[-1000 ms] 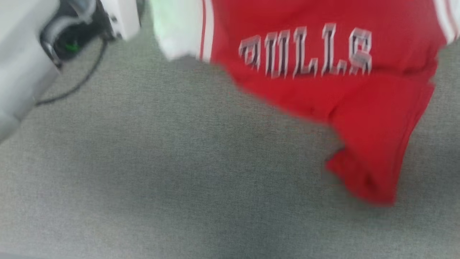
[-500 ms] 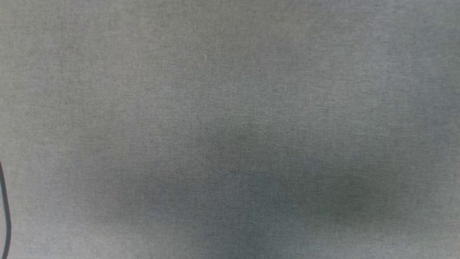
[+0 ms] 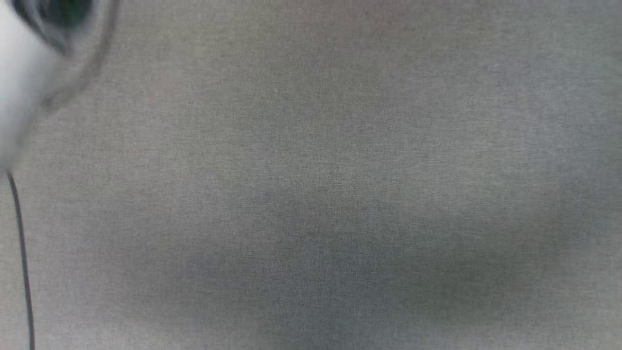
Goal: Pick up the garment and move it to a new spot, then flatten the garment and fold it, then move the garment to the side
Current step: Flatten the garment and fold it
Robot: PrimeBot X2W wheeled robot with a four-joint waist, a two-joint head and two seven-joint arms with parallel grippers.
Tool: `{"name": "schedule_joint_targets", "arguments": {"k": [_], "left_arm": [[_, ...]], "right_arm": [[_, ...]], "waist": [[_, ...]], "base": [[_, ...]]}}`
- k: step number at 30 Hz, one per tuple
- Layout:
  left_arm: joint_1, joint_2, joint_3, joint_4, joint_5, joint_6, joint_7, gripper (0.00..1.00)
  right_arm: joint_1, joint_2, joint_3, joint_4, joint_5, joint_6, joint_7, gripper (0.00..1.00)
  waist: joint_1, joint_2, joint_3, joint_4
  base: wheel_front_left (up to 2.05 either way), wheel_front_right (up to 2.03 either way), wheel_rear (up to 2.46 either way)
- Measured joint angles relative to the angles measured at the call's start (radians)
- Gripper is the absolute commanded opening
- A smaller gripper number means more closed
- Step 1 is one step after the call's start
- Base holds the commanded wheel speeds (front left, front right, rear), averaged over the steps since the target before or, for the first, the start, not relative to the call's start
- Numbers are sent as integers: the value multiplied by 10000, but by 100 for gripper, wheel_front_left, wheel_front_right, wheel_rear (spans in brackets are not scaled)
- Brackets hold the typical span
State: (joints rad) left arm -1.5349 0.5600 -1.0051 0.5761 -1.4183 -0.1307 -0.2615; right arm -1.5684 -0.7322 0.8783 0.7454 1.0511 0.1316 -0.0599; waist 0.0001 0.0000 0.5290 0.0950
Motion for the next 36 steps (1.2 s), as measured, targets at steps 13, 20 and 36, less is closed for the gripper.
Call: {"name": "schedule_joint_targets", "arguments": {"k": [13,20,36], "left_arm": [[5357,2257,-1770,-3818,-869,0,0,0],[7672,2997,-1699,-4913,-669,0,-2,0],[10617,5310,-2192,-7595,-698,0,-2,0]], "right_arm": [[6911,-2579,437,-4161,2163,-2,391,0],[9612,-3684,439,-6103,3020,-2,842,0],[13161,-6084,491,-9501,4159,-2,1085,0]], "waist": [[0,0,-1093,-48],[-1,0,-1705,-124],[-1,0,-2131,-168]], "base": [[0,0,0],[0,0,0],[0,0,0]]}}
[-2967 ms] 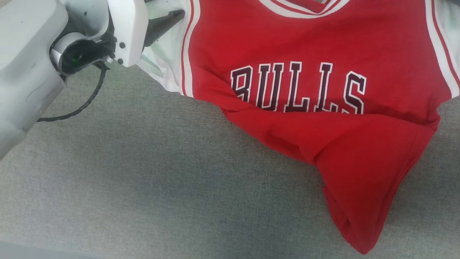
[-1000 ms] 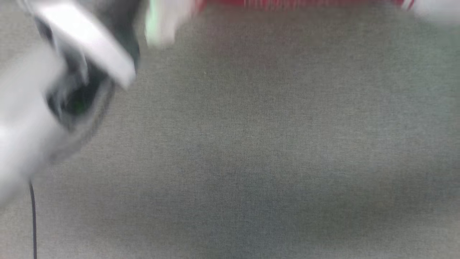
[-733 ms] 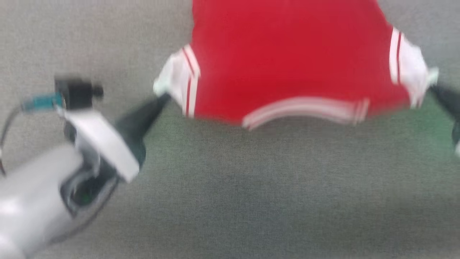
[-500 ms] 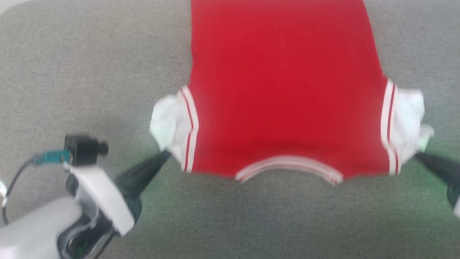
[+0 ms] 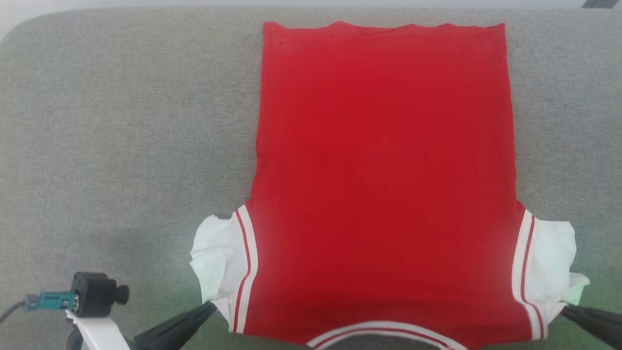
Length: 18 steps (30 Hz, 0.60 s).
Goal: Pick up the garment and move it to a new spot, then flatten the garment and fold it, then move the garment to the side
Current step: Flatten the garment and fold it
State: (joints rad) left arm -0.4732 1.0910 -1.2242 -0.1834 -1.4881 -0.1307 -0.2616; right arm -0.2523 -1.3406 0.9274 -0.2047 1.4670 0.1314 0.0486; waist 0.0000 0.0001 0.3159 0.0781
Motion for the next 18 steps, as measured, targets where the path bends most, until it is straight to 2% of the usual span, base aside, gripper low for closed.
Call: {"name": "schedule_joint_targets", "arguments": {"k": [3,6,12,18], "left_arm": [[-3,-119,-8,94,75,0,0,0],[-76,-610,-75,525,203,0,48,0],[-497,-1902,-226,1666,265,0,384,0],[-684,-2422,-341,2819,495,-2,527,0]], "right_arm": [[21,-19,-84,4,8,0,-33,0],[1,203,-148,180,-251,0,265,0],[-522,1383,-77,1358,-1442,0,1653,0],[-926,2638,-368,2349,-2738,44,2510,0]], "waist": [[0,0,-1,22],[0,0,-10,42],[0,0,112,22],[0,0,378,-100]], "base": [[0,0,0],[0,0,0],[0,0,0],[0,0,0]]}}
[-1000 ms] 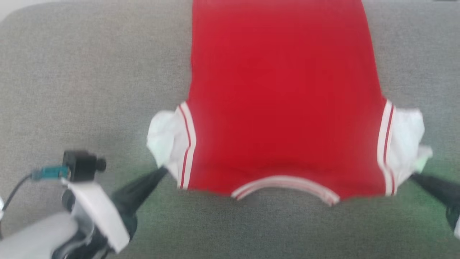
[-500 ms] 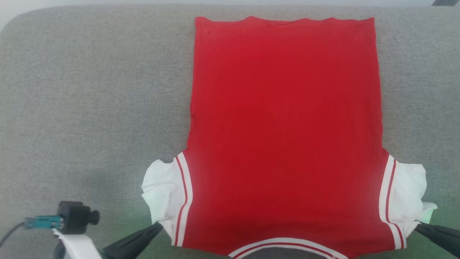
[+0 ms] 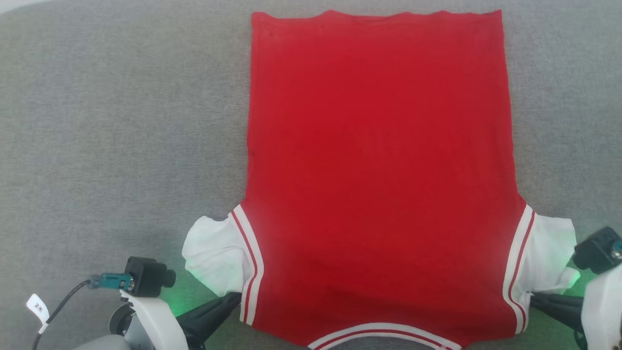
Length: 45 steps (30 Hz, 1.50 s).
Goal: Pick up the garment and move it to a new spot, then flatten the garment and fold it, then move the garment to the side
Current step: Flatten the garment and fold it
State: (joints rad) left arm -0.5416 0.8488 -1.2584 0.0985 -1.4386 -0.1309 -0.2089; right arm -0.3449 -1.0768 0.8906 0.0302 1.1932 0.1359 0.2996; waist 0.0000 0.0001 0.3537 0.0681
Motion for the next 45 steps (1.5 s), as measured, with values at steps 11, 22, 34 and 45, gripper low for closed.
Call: {"name": "schedule_joint_targets", "arguments": {"k": [11,22,34,45], "left_arm": [[-1,-104,-23,98,4,-13,-324,0],[-589,-451,12,-424,706,0,-487,0],[-1618,-1482,79,-418,966,-15,-568,0],[-1703,-1822,397,-571,1227,-75,-619,0]], "right_arm": [[718,36,-1950,-1049,-391,10,359,100],[89,-2583,-6071,-1877,1569,-50,1350,100],[-6670,2038,-5944,2955,-3843,-50,5611,100],[-8864,3685,-6057,5494,-6238,-42,7599,100]], "waist": [[0,0,140,-254],[0,0,647,431],[0,0,2085,1745],[0,1,2878,2330]], "base": [[0,0,0],[0,0,0],[0,0,0],[0,0,0]]}}
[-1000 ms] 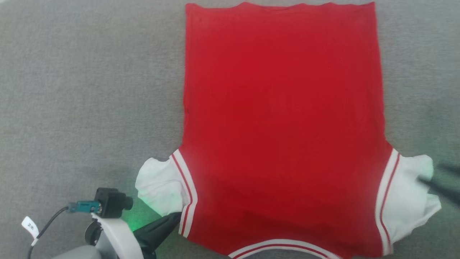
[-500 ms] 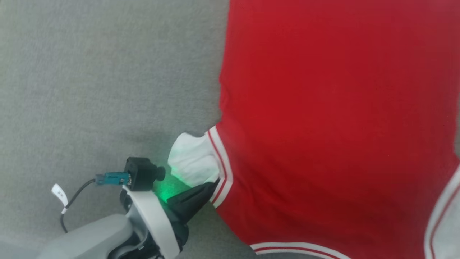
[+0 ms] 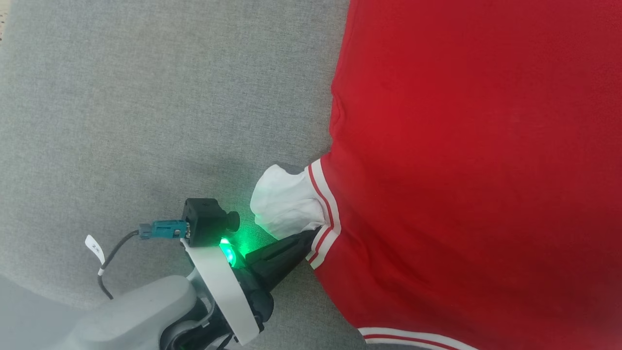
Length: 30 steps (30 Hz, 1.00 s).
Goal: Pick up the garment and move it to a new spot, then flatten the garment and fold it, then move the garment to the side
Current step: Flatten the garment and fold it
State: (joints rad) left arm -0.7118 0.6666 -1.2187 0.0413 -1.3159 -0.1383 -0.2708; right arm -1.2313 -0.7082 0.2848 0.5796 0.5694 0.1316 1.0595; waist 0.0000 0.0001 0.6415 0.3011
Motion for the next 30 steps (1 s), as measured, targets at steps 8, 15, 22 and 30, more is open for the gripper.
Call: {"name": "schedule_joint_targets", "arguments": {"k": [8,15,22,30], "left_arm": [[0,-12,59,115,-4,0,2,0],[427,-75,729,391,0,17,63,0],[1317,234,1551,719,125,65,65,0],[2074,550,1797,905,167,77,67,0]], "right_arm": [[101,290,-301,359,-169,-2,-255,0],[956,313,-297,268,263,-2,-830,0],[2950,-380,462,-1450,1722,-4,-1001,0],[6554,-1887,564,-4399,3710,-4,-734,0]], "waist": [[0,0,-145,-142],[0,-1,-727,-404],[0,-1,-1676,-907],[0,-1,-2617,-1734]], "base": [[0,0,0],[0,0,0],[0,0,0],[0,0,0]]}}
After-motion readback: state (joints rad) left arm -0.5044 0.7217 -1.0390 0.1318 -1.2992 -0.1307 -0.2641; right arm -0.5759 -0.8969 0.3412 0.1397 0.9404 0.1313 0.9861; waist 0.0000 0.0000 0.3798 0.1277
